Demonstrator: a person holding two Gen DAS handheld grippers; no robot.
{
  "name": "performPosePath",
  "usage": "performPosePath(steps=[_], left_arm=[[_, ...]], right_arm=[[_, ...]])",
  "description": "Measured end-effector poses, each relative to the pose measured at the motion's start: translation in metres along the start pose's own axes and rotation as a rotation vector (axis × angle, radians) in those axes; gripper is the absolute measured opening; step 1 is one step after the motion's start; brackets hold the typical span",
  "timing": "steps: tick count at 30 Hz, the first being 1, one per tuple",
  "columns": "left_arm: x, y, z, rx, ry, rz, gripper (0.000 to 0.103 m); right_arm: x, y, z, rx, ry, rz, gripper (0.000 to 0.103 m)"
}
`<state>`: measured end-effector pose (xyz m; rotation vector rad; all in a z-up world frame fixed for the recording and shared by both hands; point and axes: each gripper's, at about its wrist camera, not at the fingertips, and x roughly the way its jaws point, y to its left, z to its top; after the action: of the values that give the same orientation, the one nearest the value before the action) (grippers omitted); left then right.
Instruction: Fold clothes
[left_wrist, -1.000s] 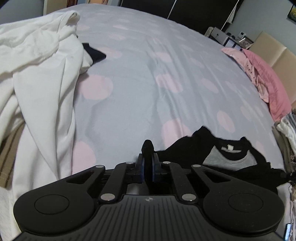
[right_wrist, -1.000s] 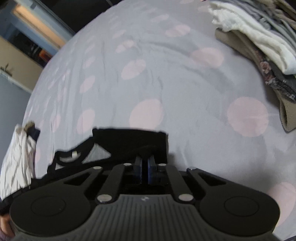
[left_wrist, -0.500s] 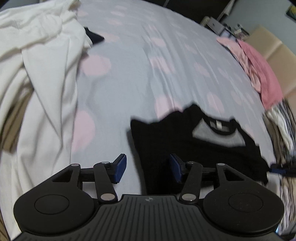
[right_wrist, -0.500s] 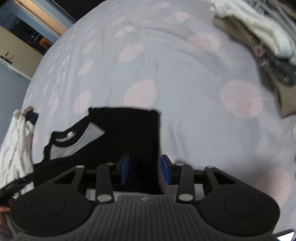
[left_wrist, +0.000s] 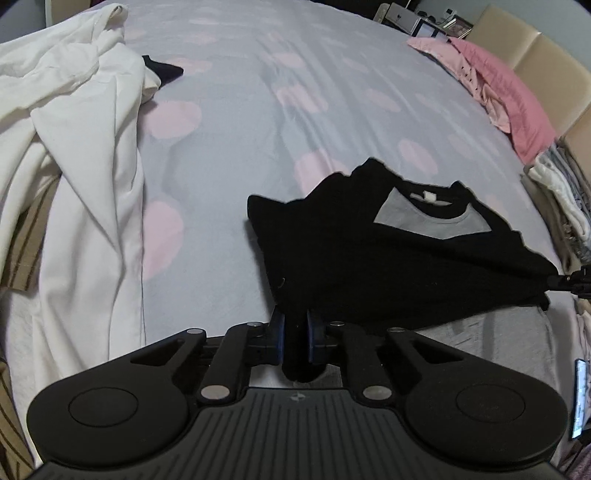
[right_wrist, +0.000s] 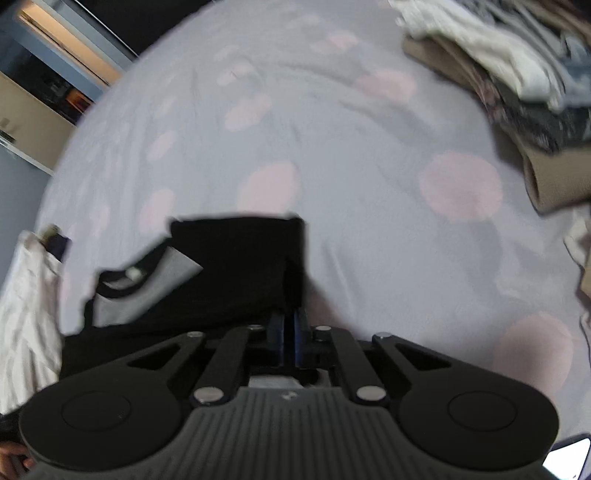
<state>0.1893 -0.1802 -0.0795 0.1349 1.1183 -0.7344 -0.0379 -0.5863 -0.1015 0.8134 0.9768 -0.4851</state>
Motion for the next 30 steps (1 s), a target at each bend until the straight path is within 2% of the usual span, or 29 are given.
performPosePath(steps=[1, 3, 5, 8, 14, 19, 20, 21, 22, 23, 30], left_arm=[[0.001, -0.001, -0.001, -0.005, -0.003, 0.0, 0.01], [0.0, -0.003, -0.001, 0.002, 0.007, 0.008, 0.018], [-0.005, -0.001, 0.001, -0.008, -0.01, 0.004, 0.028], [-0.013, 0.006, 0.008, -0.045, -0.056, 0.001, 0.045], [-0.007, 0.013, 0.027, -0.145, -0.116, -0.009, 0.045], [0.012, 0.009, 0.036, -0.142, -0.11, -0.005, 0.039], [0.015, 0.009, 0.037, -0.141, -0.108, -0.002, 0.033], [0.018, 0.009, 0.038, -0.14, -0.105, 0.001, 0.022], [0.021, 0.01, 0.037, -0.131, -0.104, 0.011, 0.014], [0.023, 0.01, 0.037, -0.122, -0.102, 0.021, 0.008], [0.027, 0.016, 0.035, -0.111, -0.118, 0.039, 0.006]], right_arm=[[0.006, -0.001, -0.002, -0.006, 0.004, -0.01, 0.006], [0.013, -0.002, -0.006, -0.014, 0.014, -0.022, 0.014], [0.01, -0.001, -0.007, -0.023, 0.01, -0.038, 0.035], [-0.004, 0.0, -0.001, -0.044, -0.062, -0.029, 0.035], [-0.006, 0.004, 0.02, -0.012, -0.15, 0.024, 0.036], [0.014, 0.018, 0.033, -0.025, -0.138, 0.017, 0.035], [0.02, 0.02, 0.034, -0.031, -0.13, 0.013, 0.035], [0.026, 0.022, 0.035, -0.034, -0.116, 0.009, 0.035], [0.03, 0.021, 0.034, -0.031, -0.1, 0.013, 0.022], [0.032, 0.02, 0.034, -0.014, -0.093, 0.018, 0.005], [0.026, 0.008, 0.042, 0.078, -0.177, -0.002, 0.004]])
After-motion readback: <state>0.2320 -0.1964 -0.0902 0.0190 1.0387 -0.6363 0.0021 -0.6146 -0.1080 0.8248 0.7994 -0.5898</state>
